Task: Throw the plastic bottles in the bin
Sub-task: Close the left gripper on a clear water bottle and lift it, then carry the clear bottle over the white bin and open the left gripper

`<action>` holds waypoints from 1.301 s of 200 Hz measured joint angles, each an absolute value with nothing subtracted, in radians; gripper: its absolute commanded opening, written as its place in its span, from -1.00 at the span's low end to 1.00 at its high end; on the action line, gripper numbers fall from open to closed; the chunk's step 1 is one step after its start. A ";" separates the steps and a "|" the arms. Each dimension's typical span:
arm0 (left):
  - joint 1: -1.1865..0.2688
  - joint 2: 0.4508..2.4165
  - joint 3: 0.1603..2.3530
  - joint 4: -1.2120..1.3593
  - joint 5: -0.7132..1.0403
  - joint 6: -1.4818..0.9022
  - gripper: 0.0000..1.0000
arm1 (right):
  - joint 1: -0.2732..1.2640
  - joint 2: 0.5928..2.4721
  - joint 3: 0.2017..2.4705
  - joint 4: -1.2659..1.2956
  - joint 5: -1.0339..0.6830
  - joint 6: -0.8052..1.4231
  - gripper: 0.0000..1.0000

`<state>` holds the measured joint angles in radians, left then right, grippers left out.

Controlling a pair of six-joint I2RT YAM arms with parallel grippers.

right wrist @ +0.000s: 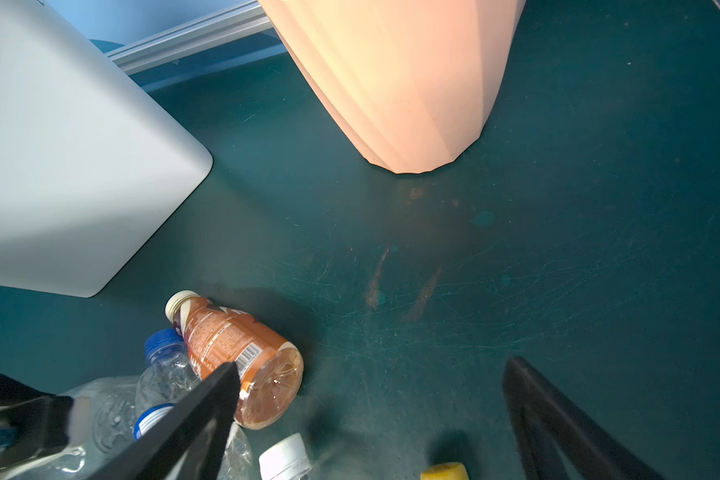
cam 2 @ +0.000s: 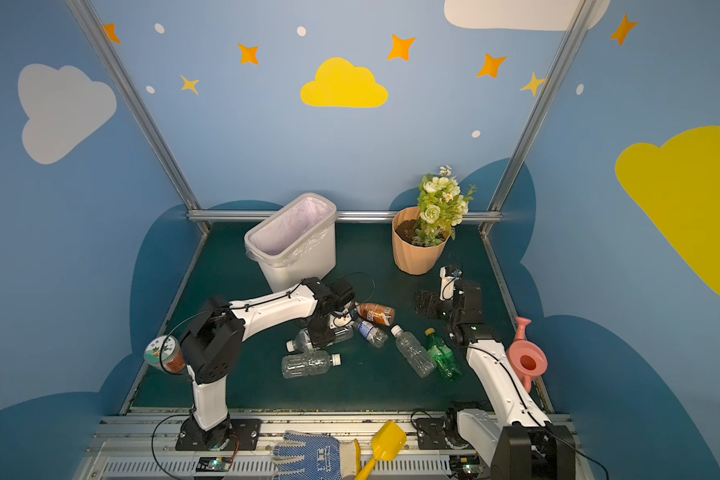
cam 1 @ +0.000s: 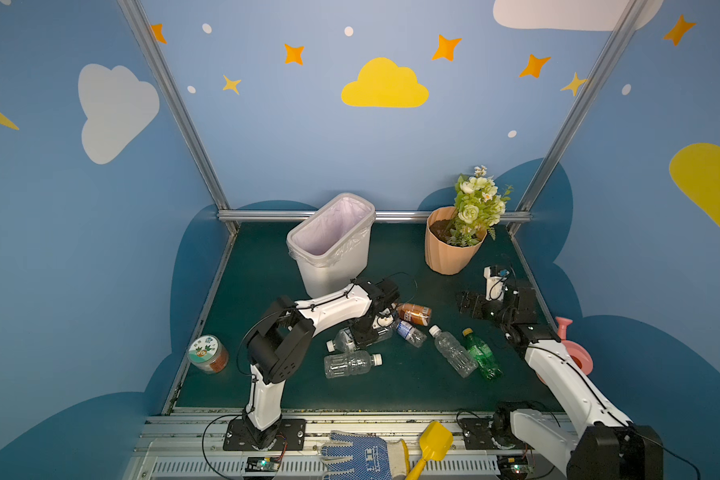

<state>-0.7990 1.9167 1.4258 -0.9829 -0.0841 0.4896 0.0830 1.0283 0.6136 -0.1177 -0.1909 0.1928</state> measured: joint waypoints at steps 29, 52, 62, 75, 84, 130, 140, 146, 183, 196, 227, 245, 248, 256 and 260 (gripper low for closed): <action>-0.793 1.850 1.464 -0.975 -0.093 0.490 0.18 | 0.083 1.028 0.614 -0.118 -0.191 0.193 0.93; -0.781 1.781 1.502 -0.971 -0.097 0.484 0.18 | 0.083 1.028 0.614 -0.118 -0.191 0.193 0.94; -0.773 1.753 1.523 -0.972 -0.099 0.479 0.16 | 0.083 1.028 0.614 -0.118 -0.191 0.193 0.93; -0.759 1.707 1.557 -0.968 -0.104 0.470 0.14 | 0.083 1.028 0.614 -0.118 -0.191 0.194 0.93; -0.748 1.670 1.578 -0.956 -0.109 0.463 0.12 | 0.083 1.028 0.614 -0.117 -0.191 0.194 0.94; -0.729 1.374 1.607 -0.701 -0.186 0.446 0.09 | 0.083 1.028 0.614 -0.117 -0.192 0.197 0.94; -0.729 1.315 1.607 -0.621 -0.199 0.450 0.09 | 0.083 1.028 0.614 -0.117 -0.192 0.198 0.94; -0.729 1.281 1.608 -0.566 -0.206 0.453 0.09 | 0.083 1.028 0.614 -0.117 -0.193 0.198 0.93; -0.729 1.144 1.592 -0.233 -0.227 0.484 0.10 | 0.083 1.028 0.614 -0.117 -0.200 0.202 0.94; -0.728 1.116 1.581 -0.135 -0.225 0.493 0.10 | 0.083 1.028 0.614 -0.117 -0.200 0.202 0.93; -0.687 1.111 1.559 0.018 -0.198 0.479 0.10 | 0.083 1.023 0.614 -0.117 -0.200 0.202 0.93; -0.594 1.144 1.547 0.046 -0.162 0.406 0.17 | 0.083 1.015 0.614 -0.117 -0.200 0.202 0.93; -0.575 1.153 1.546 0.046 -0.151 0.392 0.18 | 0.083 1.014 0.614 -0.117 -0.200 0.202 0.93; -0.523 1.182 1.542 0.041 -0.129 0.344 0.25 | 0.083 1.011 0.614 -0.117 -0.200 0.201 0.94; -0.500 1.201 1.541 0.035 -0.119 0.324 0.28 | 0.083 1.009 0.614 -0.117 -0.200 0.201 0.94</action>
